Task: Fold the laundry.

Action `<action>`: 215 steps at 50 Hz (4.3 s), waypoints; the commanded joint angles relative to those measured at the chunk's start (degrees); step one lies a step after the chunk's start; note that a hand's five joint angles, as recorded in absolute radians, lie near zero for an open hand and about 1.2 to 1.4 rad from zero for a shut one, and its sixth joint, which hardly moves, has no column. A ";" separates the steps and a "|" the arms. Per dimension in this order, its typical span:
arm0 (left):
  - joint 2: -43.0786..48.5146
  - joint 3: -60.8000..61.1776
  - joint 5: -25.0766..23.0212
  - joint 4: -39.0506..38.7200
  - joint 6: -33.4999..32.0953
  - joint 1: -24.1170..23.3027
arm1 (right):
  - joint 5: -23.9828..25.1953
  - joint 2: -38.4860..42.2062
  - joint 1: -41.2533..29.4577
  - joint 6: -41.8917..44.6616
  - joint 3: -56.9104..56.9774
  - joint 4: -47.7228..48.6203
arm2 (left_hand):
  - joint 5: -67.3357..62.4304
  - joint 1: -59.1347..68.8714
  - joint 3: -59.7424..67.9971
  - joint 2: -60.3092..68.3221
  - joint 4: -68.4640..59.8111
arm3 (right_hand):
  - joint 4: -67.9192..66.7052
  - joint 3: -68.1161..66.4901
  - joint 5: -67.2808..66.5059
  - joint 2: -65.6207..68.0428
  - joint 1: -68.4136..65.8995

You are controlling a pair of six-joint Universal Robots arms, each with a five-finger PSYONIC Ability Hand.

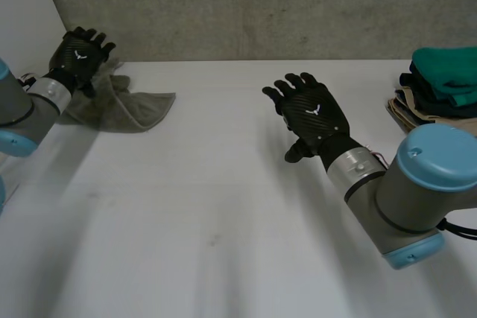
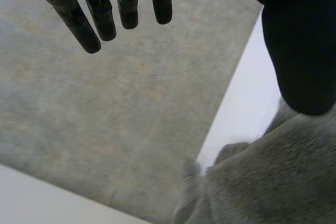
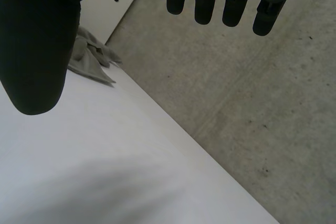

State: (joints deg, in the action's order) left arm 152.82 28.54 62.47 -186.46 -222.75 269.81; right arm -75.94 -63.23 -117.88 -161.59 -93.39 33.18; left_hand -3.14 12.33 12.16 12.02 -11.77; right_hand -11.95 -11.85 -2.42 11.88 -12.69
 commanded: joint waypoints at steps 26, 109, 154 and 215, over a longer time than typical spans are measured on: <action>18.56 -22.47 -5.86 18.14 -28.70 -0.69 | -0.35 2.06 -0.86 6.37 0.40 0.57 | -2.11 2.93 3.10 3.23 -3.48 | 1.95 1.85 2.42 -1.88 2.69; -24.78 13.56 2.30 4.60 31.08 -11.76 | -3.34 0.39 3.09 1.80 4.44 -2.07 | -26.24 27.06 27.22 27.36 -27.61 | 1.95 1.85 2.42 -1.88 2.69; 22.26 -32.67 -12.72 27.20 -25.63 -0.95 | -3.95 2.85 2.74 7.34 5.58 -4.36 | -49.33 50.15 50.32 50.45 -50.70 | 1.95 1.85 2.42 -1.88 2.69; 14.96 -20.98 -0.33 37.31 -22.81 -7.72 | -4.04 3.03 2.48 7.87 5.67 -4.36 | -34.40 35.21 35.38 35.52 -35.76 | 1.95 1.85 2.42 -1.88 2.69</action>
State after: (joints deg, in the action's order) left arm 167.23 8.13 62.44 -148.80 -243.42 262.14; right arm -79.98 -60.24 -115.45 -153.74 -87.78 28.83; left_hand -24.36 35.13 34.20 34.16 -34.43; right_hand -11.95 -11.85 -2.42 11.88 -12.69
